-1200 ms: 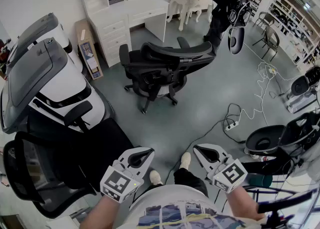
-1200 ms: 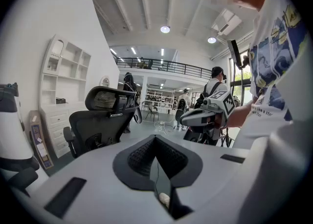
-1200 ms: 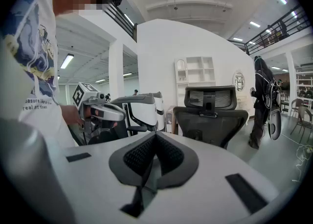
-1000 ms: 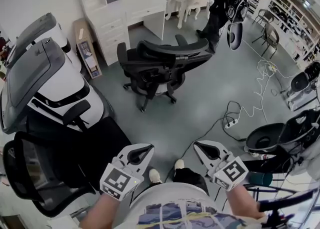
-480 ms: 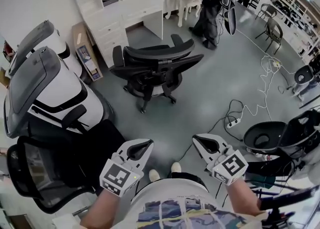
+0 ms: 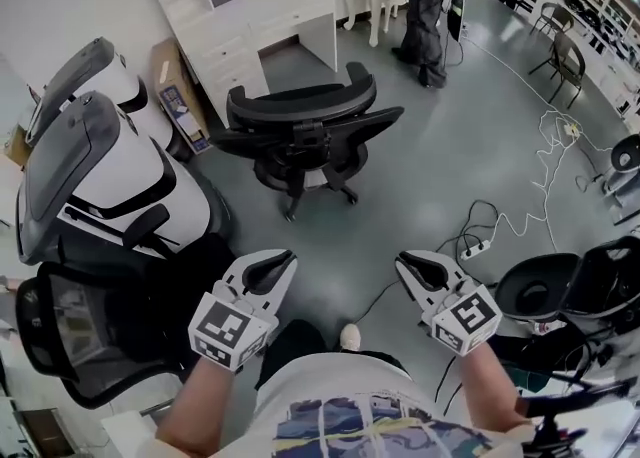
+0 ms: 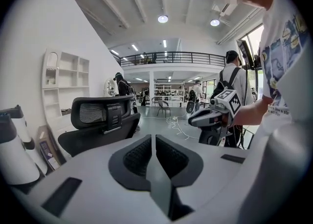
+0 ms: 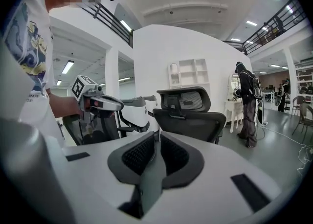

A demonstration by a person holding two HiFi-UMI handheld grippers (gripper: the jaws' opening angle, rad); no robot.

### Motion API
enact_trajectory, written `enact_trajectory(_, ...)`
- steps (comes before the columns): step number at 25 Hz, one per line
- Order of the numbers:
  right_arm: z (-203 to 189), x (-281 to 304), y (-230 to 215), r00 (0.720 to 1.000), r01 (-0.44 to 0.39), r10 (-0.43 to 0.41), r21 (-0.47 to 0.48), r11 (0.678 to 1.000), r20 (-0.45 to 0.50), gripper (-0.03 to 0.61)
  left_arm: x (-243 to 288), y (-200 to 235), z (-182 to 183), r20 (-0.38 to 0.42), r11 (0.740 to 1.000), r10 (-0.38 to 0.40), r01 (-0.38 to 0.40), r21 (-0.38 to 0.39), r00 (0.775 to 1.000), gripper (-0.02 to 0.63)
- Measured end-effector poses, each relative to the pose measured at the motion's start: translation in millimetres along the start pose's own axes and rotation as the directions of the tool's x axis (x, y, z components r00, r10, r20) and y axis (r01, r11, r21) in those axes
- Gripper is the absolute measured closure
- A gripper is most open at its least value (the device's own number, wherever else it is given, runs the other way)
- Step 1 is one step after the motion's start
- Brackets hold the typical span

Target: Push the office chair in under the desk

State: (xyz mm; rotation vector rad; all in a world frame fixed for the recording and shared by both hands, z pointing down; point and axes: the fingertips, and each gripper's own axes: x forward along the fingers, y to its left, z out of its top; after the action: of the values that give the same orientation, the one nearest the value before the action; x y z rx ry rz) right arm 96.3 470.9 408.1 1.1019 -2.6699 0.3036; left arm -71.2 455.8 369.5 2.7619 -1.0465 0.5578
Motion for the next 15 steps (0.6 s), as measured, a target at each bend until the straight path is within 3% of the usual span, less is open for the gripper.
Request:
enact_trajectory(1,-1,4,-8,1.000,-0.002,0.002,-0.006,1.000,-0.006,0.527,3,7,0,-0.005,1.000,0.014,-0.014,-0.007,1.000,0.595)
enact_trajectory(3,-1,14,-22,1.000,0.000,0.000,-0.022,1.000,-0.018,0.413,7,24,-4,-0.026,0.999,0.042,-0.042,-0.026,0.999,0.547)
enact_trajectory(4,0,18,-29,1.000,0.005,-0.005,-0.033,0.999,-0.020,0.414,8,34,-7,-0.038,0.998,0.054,-0.055,-0.030,0.998,0.504)
enact_trajectory(9,14,48,-78,0.999,0.045,-0.047,-0.099,0.994,-0.026,0.414,15,92,-9,-0.053,0.991,0.126,-0.128,-0.032,0.991,0.476)
enact_trajectory(15,14,93,-140,0.985,0.121,-0.136,-0.139,0.983,-0.104,0.393,29,179,-20,-0.061,0.982,0.183,-0.186,-0.036,0.981,0.448)
